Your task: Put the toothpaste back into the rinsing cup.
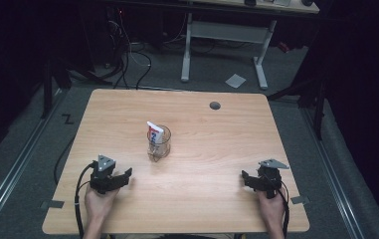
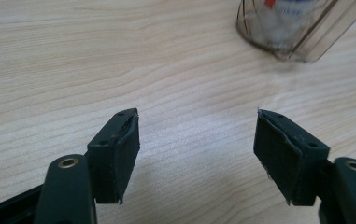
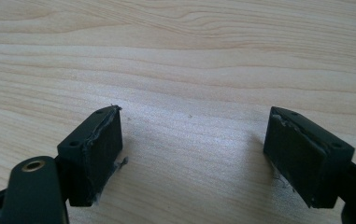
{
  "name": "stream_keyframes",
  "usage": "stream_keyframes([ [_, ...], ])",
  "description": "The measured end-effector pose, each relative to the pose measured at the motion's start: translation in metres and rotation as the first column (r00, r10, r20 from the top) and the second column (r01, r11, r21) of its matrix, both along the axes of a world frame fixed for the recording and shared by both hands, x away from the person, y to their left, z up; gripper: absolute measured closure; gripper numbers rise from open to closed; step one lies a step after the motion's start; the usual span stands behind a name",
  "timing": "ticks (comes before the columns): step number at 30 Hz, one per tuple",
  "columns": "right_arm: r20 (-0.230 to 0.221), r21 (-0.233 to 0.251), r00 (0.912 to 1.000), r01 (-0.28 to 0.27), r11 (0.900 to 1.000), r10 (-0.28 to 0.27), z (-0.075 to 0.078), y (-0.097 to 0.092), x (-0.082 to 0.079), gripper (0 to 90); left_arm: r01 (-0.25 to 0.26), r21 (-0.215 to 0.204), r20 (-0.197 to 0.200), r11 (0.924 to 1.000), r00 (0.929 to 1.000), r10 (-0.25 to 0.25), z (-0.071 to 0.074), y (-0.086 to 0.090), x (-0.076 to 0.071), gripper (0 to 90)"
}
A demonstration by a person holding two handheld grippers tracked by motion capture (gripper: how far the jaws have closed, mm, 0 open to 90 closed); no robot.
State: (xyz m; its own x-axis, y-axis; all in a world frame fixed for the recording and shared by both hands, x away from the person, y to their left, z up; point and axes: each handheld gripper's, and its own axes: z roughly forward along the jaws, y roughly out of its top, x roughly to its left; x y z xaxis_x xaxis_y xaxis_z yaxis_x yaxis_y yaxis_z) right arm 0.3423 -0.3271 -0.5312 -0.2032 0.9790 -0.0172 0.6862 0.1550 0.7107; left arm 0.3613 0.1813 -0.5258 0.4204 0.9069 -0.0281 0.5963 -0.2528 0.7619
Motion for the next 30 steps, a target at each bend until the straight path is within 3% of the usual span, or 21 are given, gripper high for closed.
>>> stream_keyframes([
  [4, 0.000, 0.000, 1.0000, 0.000, 1.0000, 0.000, 0.0000, 0.0000, 0.0000, 19.3, 0.003, 0.030, 0.005, 0.9995, 1.0000, -0.003, -0.0029, -0.0053, 0.0009, 31.9],
  [18, 0.000, 0.000, 1.0000, 0.000, 1.0000, 0.000, 0.0000, 0.0000, 0.0000, 19.3, -0.010, 0.028, 0.018, 0.9996, 0.9998, 0.010, -0.0063, -0.0085, 0.0050, 31.9],
  [30, 0.000, 0.000, 1.0000, 0.000, 1.0000, 0.000, 0.0000, 0.0000, 0.0000, 19.3, -0.025, 0.028, 0.002, 0.9993, 0.9997, 0.025, -0.0102, -0.0089, 0.0096, 31.8],
])
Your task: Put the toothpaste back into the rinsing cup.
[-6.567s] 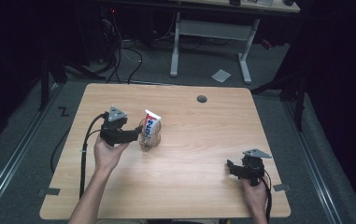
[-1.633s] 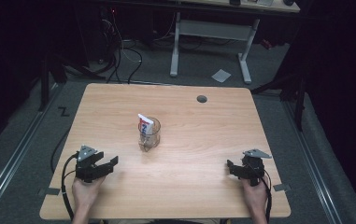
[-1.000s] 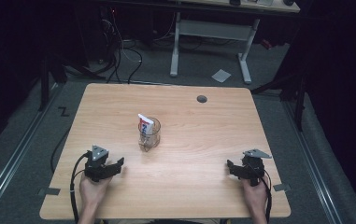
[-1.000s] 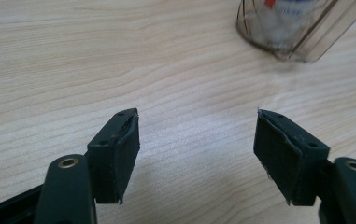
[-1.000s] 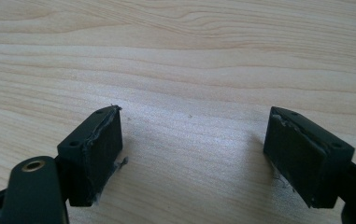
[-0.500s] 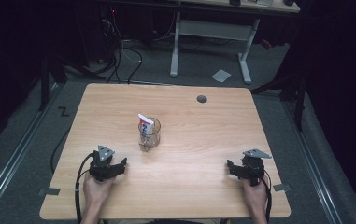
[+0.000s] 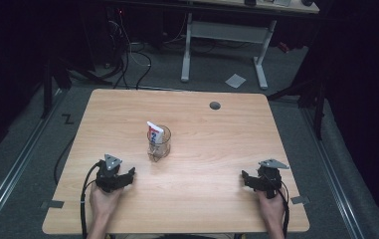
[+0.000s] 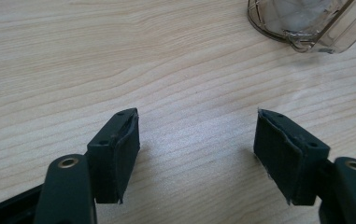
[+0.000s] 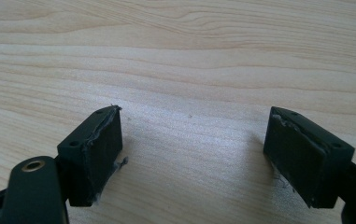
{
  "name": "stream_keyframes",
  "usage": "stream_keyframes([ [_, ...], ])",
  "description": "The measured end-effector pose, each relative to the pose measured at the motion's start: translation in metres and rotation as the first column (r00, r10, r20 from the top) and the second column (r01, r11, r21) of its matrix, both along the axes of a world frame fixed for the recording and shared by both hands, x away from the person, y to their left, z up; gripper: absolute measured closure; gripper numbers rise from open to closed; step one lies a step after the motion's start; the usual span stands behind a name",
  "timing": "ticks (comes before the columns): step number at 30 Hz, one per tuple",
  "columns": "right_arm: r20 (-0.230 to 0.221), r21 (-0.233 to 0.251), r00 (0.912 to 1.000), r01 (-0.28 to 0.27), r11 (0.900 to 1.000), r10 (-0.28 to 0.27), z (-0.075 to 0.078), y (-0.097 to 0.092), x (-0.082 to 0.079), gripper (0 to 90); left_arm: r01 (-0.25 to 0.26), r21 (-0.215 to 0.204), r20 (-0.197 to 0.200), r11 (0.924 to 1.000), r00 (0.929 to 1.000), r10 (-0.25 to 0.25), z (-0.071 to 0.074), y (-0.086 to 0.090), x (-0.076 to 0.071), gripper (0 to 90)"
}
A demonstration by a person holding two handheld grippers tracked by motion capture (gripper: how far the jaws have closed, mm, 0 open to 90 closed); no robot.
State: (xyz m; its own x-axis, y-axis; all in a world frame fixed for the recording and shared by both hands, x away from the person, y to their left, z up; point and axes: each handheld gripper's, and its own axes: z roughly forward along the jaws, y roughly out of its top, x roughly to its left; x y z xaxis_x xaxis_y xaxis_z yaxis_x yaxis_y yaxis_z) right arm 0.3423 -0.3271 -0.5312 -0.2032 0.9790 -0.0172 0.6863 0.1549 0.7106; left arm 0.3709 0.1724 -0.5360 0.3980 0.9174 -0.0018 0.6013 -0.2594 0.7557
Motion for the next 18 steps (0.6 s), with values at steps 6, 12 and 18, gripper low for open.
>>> stream_keyframes([
  [6, 0.000, 0.000, 1.0000, 0.000, 1.0000, 0.000, 0.0000, 0.0000, 0.0000, 19.3, 0.000, -0.002, -0.019, 1.0000, 0.9998, 0.000, -0.0005, 0.0006, 0.0012, 30.8],
  [12, 0.000, 0.000, 1.0000, 0.000, 1.0000, 0.000, 0.0000, 0.0000, 0.0000, 19.3, -0.001, -0.001, -0.018, 1.0000, 0.9998, 0.001, -0.0007, 0.0004, 0.0013, 30.6],
  [18, 0.000, 0.000, 1.0000, 0.000, 1.0000, 0.000, 0.0000, 0.0000, 0.0000, 19.3, 0.000, -0.003, -0.020, 1.0000, 0.9998, 0.000, -0.0005, 0.0006, 0.0013, 30.4],
])
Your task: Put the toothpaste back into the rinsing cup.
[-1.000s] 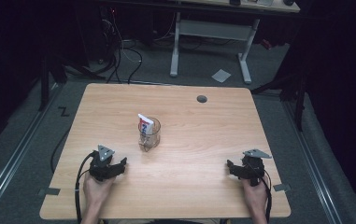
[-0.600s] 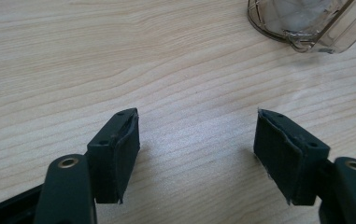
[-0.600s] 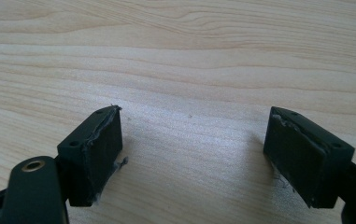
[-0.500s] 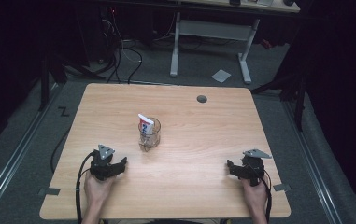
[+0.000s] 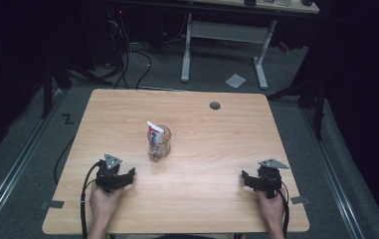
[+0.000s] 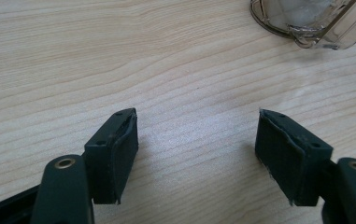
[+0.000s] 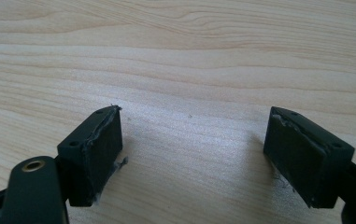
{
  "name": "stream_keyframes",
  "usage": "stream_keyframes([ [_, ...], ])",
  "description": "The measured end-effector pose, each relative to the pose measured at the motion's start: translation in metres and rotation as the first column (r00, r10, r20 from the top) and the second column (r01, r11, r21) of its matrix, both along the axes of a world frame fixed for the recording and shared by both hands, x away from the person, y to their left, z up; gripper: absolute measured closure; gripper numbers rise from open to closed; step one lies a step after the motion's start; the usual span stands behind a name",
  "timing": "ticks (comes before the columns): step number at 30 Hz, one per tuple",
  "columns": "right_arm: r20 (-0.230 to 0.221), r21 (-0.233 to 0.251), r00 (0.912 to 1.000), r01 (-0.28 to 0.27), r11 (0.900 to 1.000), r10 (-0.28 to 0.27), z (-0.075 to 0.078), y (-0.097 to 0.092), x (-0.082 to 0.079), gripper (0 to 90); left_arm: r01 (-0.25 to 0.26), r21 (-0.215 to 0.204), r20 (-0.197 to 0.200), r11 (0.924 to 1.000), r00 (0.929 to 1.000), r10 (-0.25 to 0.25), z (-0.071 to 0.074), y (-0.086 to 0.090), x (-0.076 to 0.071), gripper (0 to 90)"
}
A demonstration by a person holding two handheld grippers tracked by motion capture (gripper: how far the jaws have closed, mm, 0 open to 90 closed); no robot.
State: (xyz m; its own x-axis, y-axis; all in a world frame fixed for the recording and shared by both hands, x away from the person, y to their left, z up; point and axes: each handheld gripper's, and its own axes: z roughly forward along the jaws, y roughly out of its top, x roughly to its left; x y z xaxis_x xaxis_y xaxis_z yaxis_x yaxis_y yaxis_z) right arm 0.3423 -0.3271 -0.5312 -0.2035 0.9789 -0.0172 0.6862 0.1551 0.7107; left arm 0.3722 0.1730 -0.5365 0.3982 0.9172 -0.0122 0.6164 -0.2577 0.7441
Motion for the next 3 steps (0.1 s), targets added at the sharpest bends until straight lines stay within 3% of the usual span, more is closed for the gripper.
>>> stream_keyframes([
  [3, 0.000, 0.000, 1.0000, 0.000, 1.0000, 0.000, 0.0000, 0.0000, 0.0000, 19.3, 0.005, -0.002, -0.002, 1.0000, 1.0000, -0.005, 0.0000, 0.0001, 0.0002, 29.5],
])
